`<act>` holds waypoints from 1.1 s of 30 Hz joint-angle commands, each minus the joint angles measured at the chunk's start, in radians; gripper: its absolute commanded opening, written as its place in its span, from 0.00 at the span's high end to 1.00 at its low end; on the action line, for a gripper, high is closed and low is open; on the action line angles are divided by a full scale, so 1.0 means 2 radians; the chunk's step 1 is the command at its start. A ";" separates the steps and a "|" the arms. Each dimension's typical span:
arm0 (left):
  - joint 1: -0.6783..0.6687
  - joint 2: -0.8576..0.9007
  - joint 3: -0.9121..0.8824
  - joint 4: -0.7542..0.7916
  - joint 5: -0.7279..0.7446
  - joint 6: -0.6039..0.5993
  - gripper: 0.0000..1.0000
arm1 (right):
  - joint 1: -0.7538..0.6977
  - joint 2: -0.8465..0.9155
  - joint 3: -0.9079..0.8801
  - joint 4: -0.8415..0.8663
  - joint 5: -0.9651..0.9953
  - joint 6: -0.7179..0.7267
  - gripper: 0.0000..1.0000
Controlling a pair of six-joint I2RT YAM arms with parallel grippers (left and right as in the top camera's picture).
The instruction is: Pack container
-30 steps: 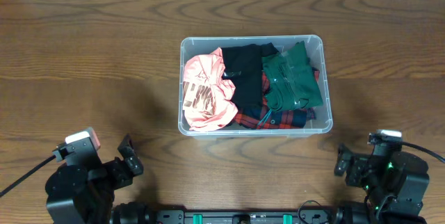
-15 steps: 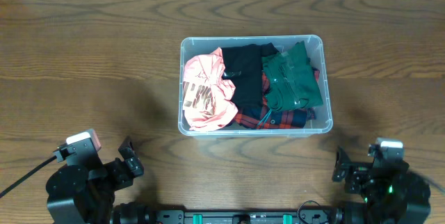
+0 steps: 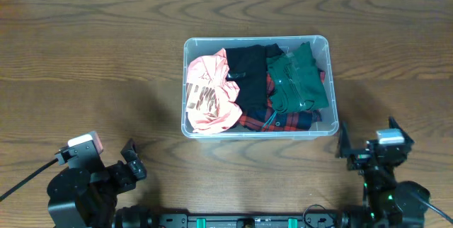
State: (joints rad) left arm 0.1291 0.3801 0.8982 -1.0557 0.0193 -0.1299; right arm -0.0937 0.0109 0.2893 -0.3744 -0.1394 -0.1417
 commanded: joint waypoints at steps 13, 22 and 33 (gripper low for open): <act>-0.001 -0.001 -0.002 -0.002 -0.001 0.006 0.02 | 0.037 -0.003 -0.142 0.152 0.037 -0.061 0.01; -0.001 -0.001 -0.002 -0.002 -0.001 0.006 0.02 | 0.038 -0.003 -0.142 0.153 0.038 -0.064 0.01; -0.001 -0.001 -0.002 -0.002 -0.001 0.006 0.02 | 0.038 -0.003 -0.142 0.153 0.038 -0.064 0.01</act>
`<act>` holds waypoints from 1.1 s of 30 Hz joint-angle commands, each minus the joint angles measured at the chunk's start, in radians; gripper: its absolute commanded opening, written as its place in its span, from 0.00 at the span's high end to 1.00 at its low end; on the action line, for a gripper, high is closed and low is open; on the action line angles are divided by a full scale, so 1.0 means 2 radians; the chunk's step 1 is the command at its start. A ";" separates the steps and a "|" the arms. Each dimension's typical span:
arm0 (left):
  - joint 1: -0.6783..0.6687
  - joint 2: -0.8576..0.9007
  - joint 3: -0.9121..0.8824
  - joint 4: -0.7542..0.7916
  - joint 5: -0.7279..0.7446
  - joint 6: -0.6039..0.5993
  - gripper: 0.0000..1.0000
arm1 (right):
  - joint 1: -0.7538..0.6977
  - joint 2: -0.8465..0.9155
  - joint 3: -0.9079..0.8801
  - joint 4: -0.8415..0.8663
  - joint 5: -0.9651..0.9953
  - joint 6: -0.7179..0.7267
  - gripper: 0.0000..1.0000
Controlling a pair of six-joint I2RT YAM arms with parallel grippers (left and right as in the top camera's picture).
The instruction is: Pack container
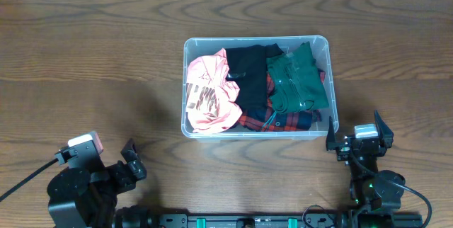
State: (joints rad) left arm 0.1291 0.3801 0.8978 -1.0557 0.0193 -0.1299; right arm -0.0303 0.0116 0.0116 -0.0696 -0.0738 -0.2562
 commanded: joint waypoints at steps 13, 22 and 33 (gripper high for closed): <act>-0.001 -0.001 -0.002 -0.002 -0.001 0.006 0.02 | 0.006 -0.003 -0.003 0.000 0.005 -0.007 0.01; -0.001 -0.002 -0.010 -0.001 -0.001 0.006 0.02 | 0.006 -0.003 -0.003 0.000 0.005 -0.007 0.01; -0.040 -0.091 -0.139 0.072 -0.002 0.031 0.02 | 0.006 -0.003 -0.003 0.000 0.005 -0.007 0.01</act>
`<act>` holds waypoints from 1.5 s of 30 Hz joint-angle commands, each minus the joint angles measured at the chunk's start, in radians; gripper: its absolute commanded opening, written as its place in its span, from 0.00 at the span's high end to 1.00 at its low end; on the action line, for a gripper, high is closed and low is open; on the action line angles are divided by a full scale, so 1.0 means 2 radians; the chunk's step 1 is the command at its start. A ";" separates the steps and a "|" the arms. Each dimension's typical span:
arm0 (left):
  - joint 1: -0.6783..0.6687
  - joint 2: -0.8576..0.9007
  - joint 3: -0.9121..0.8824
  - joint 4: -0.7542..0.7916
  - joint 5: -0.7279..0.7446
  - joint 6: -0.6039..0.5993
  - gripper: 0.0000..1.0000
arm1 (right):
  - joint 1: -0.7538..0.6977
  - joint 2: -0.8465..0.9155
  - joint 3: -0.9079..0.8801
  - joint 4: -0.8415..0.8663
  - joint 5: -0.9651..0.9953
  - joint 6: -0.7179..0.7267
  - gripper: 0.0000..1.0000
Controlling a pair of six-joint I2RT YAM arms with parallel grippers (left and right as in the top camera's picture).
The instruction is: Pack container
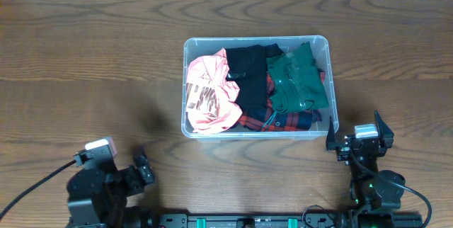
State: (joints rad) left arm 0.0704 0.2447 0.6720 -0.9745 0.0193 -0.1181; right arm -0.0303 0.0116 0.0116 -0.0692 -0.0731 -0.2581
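A clear plastic container (333, 86) sits at the table's middle in the overhead view. It holds a pink garment (209, 93) at the left, a black one (248, 72) in the middle, a green one (297, 79) at the right, and red plaid cloth (272, 120) underneath. My right gripper (354, 127) is just off the container's front right corner, its fingers spread and holding nothing. My left gripper (143, 168) is low by the front edge, far left of the container. Its fingers overlap in this view.
The container stands on a brown wooden table (85, 65). Both arm bases and a black rail (248, 221) line the front edge.
My left arm has shifted a little to the right and toward the front edge. The right arm and the clothes in the container are unchanged.
At first the right arm was further right and nearer the front edge, with the left arm at the front left. Then the right gripper was closer to the container's front right corner. Now the left arm has shifted right. The packed clothes have stayed the same throughout.
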 commanded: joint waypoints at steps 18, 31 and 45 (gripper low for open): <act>-0.018 -0.122 -0.318 0.514 -0.006 0.082 0.02 | 0.006 -0.003 -0.003 0.000 0.004 -0.006 0.01; -0.041 -0.122 -0.334 0.452 -0.004 0.059 0.02 | 0.006 -0.003 -0.003 0.000 0.004 -0.006 0.01; -0.069 -0.121 -0.334 0.452 -0.004 0.059 0.02 | 0.006 -0.003 -0.003 0.000 0.004 -0.006 0.01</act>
